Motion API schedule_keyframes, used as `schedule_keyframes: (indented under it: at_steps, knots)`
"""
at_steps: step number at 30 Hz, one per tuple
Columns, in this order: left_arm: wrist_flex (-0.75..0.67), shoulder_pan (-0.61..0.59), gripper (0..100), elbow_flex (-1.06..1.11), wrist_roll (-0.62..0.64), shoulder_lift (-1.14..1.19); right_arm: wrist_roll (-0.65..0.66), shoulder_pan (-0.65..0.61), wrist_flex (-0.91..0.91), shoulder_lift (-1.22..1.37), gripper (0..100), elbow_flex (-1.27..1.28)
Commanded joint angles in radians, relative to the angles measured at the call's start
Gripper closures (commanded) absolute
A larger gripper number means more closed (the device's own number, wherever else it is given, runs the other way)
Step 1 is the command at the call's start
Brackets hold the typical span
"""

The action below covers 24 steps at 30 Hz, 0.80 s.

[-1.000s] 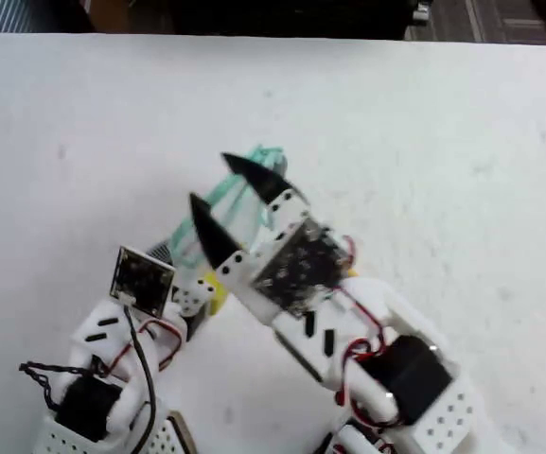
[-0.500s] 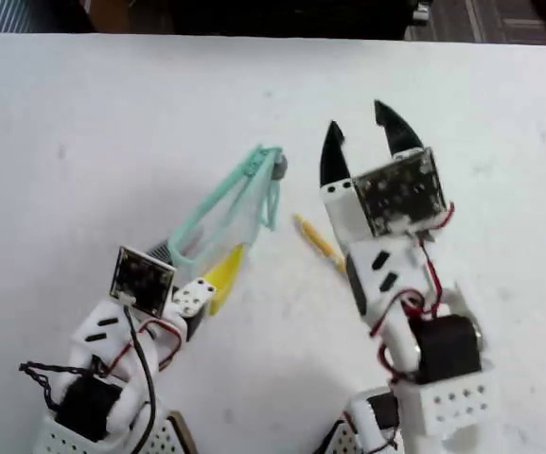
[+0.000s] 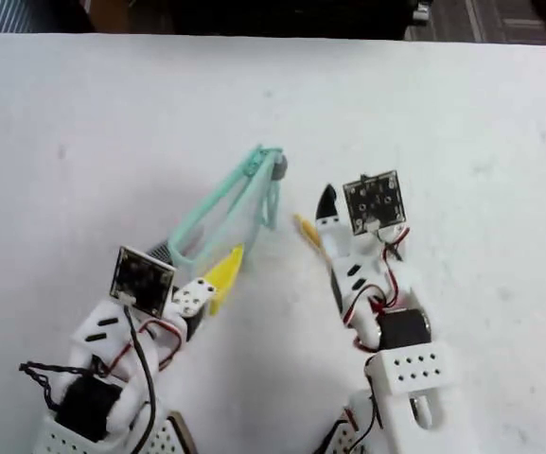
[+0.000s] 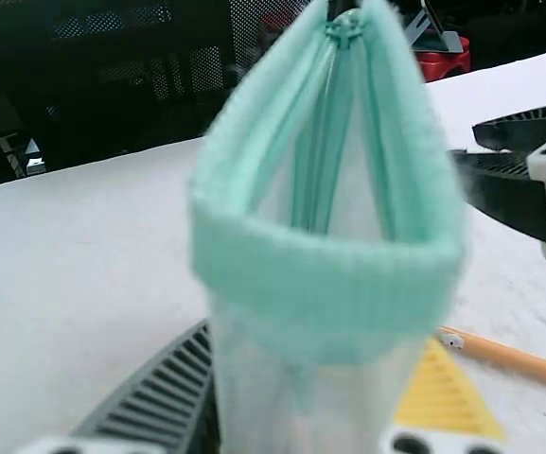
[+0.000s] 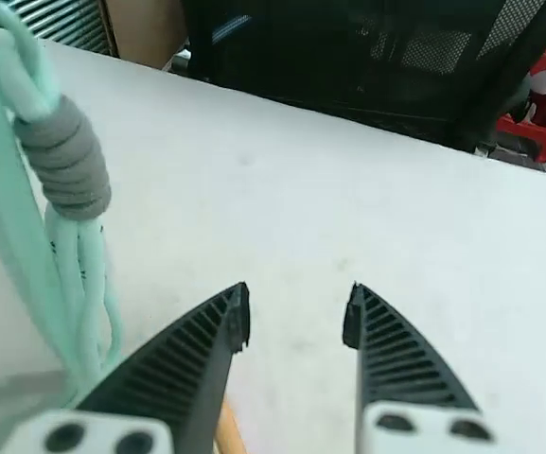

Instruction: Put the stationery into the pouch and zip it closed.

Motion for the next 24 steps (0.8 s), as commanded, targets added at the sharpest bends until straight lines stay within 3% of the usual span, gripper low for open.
schedule_keyframes:
  at_steps: [1,5,17,24]
  knots:
    - [-0.021,-0.005,77,-0.044,-0.002,-0.004,0.023,0.019,0.021,-0.007,84.4,-0.008]
    - [-0.021,-0.007,77,-0.044,-0.002,-0.004,0.121,0.021,0.088,-0.007,84.4,-0.008]
    - [-0.023,-0.008,80,-0.044,-0.002,-0.004,0.127,-0.031,0.335,-0.001,84.4,-0.144]
    - [-0.025,-0.047,80,-0.044,0.000,-0.004,0.121,-0.048,0.503,0.243,84.4,-0.399]
